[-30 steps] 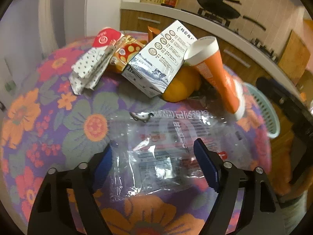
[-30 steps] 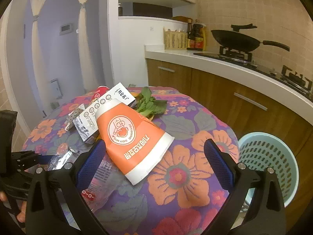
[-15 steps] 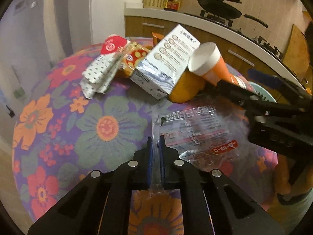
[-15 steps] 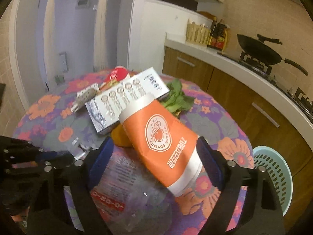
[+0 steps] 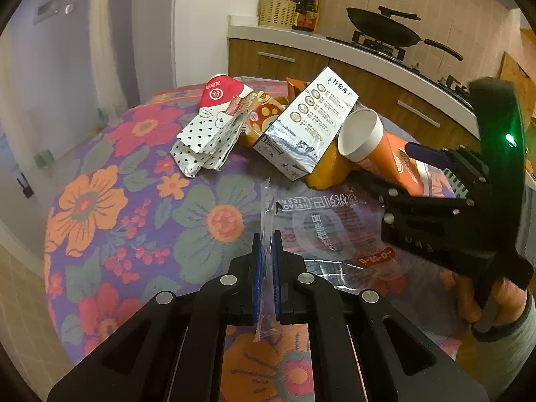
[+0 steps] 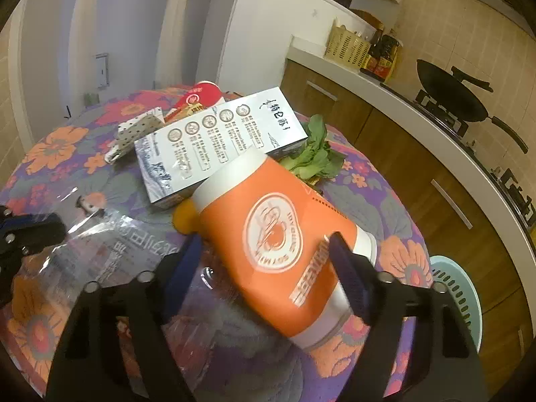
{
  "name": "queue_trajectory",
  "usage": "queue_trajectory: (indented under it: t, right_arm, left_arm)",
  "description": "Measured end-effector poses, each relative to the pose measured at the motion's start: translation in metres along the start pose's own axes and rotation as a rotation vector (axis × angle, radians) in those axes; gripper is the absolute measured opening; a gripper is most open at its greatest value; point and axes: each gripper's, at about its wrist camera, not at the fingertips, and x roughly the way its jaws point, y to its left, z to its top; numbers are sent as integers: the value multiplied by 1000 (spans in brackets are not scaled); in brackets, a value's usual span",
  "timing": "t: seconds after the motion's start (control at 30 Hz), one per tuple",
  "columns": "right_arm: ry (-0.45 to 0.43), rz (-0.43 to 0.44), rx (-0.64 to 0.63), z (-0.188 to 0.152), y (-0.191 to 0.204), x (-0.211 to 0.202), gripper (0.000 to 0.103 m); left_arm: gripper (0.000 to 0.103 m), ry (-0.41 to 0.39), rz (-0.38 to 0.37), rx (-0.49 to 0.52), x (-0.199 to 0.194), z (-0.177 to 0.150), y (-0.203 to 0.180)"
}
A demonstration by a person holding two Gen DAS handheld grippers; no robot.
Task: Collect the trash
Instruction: 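Grasp the clear plastic bag with the left gripper while the right gripper grasps the orange paper cup, then carry both items over the blue wastebasket and open both grippers to drop them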
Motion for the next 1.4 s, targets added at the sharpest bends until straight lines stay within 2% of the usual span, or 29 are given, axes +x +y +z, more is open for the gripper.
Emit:
queue_trajectory:
  t: [0.07, 0.17, 0.23, 0.33, 0.47, 0.63, 0.9, 1.03, 1.17, 1.4]
  right_arm:
    - [8, -10, 10, 3, -2, 4, 52]
    - [-11, -13, 18, 5, -7, -1, 38]
    - [-42, -27, 15, 5, -8, -11, 32]
    - [-79, 22, 79, 4, -25, -30, 28]
    - [-128, 37, 166, 0, -55, -50, 27]
    - [-177, 4, 262, -11, -98, -75, 25]
    - [-211, -77, 392, -42, -171, -96, 23]
    - [-202, -95, 468, -63, -209, -95, 24]
    - [-179, -133, 539, -91, -245, -90, 24]
    - [-91, -130, 680, -136, -292, -57, 24]
  left_arm:
    - [4, -3, -3, -3, -1, -1, 0]
    - [4, -12, -4, 3, -5, -1, -1]
    - [4, -22, -7, 7, -9, 0, -2]
    - [4, -51, -22, 8, -19, 3, -6]
    - [3, -109, -51, 21, -35, 10, -19]
    - [3, -184, -88, 66, -52, 27, -44]
    - [3, -272, -182, 173, -59, 66, -113]
    - [3, -251, -170, 229, -42, 83, -151]
    - [3, -225, -235, 262, -20, 96, -185]
    - [3, -159, -266, 333, 35, 116, -248]
